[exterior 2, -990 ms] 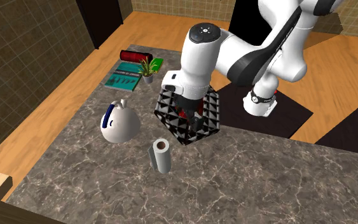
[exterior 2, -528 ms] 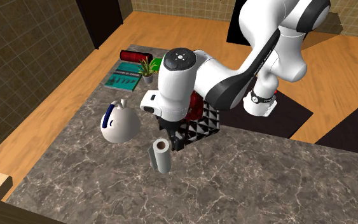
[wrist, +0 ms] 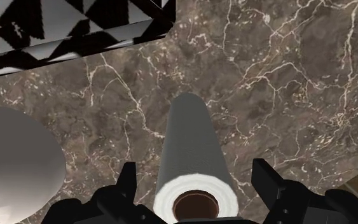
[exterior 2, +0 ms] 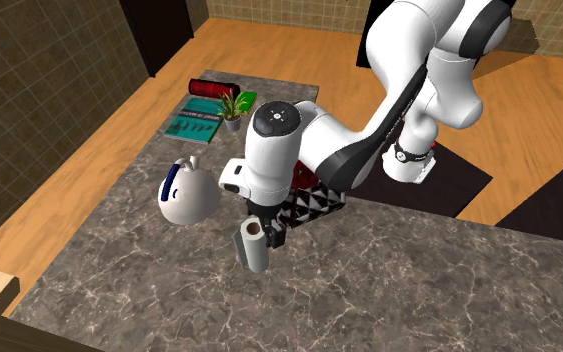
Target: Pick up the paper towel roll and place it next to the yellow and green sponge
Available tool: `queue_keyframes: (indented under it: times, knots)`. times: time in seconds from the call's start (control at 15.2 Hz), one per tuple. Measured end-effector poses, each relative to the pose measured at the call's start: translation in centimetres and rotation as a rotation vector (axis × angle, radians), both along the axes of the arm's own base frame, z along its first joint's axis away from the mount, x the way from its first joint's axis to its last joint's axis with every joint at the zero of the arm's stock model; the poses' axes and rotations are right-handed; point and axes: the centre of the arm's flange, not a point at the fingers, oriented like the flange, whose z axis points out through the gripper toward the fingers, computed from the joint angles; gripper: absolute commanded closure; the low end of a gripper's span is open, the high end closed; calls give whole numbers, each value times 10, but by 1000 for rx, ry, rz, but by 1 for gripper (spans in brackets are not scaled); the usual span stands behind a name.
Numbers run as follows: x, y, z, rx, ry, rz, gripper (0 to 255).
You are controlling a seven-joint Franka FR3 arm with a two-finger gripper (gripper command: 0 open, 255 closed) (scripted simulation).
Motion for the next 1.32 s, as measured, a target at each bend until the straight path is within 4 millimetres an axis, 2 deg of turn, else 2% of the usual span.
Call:
queue_keyframes:
  times: [0.4, 0.46, 1.12, 1.32]
  knots:
    - [1, 0, -3, 0, -1, 0, 0]
    - [1, 0, -3, 0, -1, 0, 255]
    - [2, 0, -2, 1, -2, 1, 255]
    - [1, -2, 8, 0, -1, 0, 255]
